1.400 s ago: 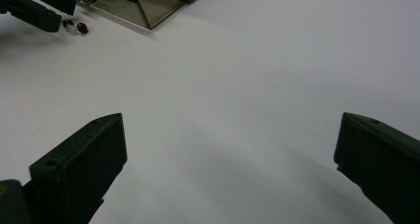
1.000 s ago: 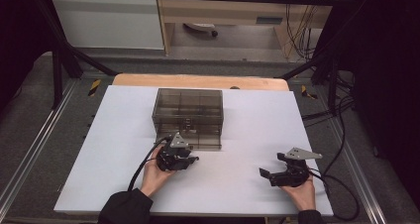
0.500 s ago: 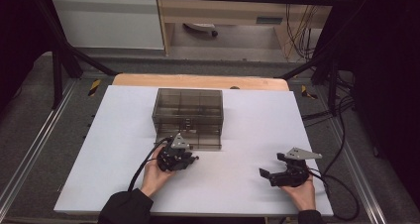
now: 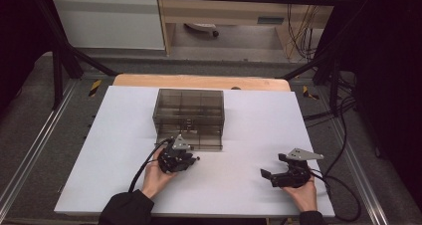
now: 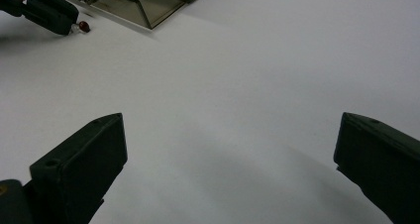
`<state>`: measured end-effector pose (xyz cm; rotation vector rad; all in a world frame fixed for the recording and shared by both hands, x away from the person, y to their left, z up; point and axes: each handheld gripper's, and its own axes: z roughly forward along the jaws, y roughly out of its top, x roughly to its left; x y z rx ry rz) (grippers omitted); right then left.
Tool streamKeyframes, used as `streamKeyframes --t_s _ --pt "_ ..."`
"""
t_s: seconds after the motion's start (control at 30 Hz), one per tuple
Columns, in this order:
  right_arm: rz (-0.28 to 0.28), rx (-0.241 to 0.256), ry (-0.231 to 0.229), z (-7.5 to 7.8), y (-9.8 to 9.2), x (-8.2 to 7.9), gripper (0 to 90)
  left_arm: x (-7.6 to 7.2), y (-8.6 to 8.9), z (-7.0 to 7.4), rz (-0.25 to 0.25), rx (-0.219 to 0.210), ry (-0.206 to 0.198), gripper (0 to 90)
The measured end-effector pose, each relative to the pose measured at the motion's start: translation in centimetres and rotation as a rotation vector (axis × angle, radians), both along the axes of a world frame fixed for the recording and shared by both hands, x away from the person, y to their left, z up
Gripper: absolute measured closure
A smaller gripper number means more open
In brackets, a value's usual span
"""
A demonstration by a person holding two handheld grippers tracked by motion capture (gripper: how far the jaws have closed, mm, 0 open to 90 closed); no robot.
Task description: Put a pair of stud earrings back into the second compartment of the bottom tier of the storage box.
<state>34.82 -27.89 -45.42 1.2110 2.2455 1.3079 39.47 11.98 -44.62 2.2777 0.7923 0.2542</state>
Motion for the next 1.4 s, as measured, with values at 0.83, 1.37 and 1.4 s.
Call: streamKeyframes --t_s 0.83,1.37,1.4 --pt "0.001 0.0 0.006 0.0 0.0 0.0 0.8 -0.8 1.0 1.9 0.002 -0.036 -0.004 75.1" --pt "0.001 -0.001 0.0 0.0 0.0 0.0 0.8 -0.2 1.6 4.2 0.021 -0.041 -0.024 75.1" --pt "0.002 -0.001 0.001 0.0 0.0 0.0 0.8 -0.1 1.6 4.4 0.02 -0.037 -0.027 75.2"
